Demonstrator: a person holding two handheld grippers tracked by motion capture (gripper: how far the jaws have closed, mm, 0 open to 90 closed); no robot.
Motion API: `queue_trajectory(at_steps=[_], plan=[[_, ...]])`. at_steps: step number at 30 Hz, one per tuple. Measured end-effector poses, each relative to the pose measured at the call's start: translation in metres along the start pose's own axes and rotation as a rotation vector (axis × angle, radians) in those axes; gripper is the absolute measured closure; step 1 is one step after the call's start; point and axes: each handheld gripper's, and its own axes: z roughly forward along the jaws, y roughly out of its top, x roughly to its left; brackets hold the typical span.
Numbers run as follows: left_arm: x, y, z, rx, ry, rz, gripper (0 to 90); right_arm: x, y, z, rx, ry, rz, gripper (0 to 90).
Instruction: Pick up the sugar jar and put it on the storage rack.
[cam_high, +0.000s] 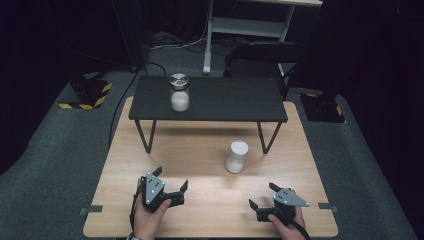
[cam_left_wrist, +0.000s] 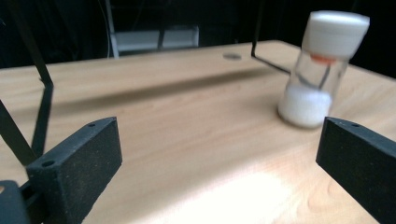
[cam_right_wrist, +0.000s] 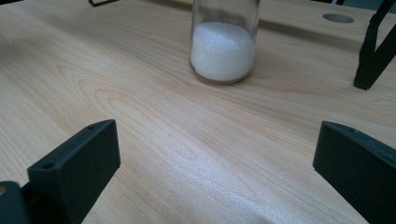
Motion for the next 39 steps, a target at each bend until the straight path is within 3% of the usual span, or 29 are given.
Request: queue_trajectory(at_steps=[10,20,39], plan=[[0.0010,-0.0070,0.0002,0.095,-0.032,0.012,0.3,0.0002,0.0008,0.0005,0.004,0.000,-0.001,0.2],[-0.0030,-0.0082,0.0046,0.148,-0.048,0.040,0.4,0.0014,0.0023,0.0013,0.012,-0.008,0.001,0.3],[-0.0082,-0.0046,0.0060,0.176,-0.065,0.099,0.4,0.0025,0.0010,0.0006,0.005,-0.016,0.005,0.1]])
